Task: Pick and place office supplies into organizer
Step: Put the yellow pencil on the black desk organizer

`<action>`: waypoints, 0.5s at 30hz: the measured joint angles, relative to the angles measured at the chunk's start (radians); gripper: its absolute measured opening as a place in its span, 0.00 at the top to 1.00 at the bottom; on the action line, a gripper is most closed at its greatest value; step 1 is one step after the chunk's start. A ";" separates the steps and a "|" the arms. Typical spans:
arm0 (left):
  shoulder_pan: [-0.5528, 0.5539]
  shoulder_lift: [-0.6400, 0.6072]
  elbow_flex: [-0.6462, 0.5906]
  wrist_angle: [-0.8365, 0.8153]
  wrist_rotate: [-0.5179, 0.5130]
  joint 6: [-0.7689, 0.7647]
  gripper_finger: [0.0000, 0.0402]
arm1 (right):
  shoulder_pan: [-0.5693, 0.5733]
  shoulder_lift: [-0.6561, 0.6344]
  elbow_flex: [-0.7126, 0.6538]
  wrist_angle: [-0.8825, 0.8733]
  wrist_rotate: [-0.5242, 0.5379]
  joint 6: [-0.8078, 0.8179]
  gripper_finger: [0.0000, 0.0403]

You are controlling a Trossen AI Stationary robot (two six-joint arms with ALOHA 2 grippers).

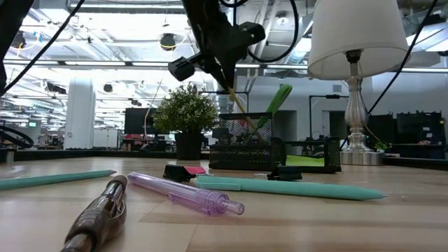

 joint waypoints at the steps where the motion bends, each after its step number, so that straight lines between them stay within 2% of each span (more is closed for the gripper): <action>1: 0.000 0.000 0.000 0.000 0.002 -0.012 0.91 | 0.000 0.000 0.000 0.000 0.000 0.000 0.69; 7: -0.005 0.000 0.000 0.000 0.009 -0.031 0.90 | 0.000 0.000 0.000 0.000 0.000 -0.001 0.69; 15: -0.021 0.000 0.000 0.000 0.185 -0.152 0.83 | 0.000 0.000 0.000 0.000 -0.004 0.000 0.69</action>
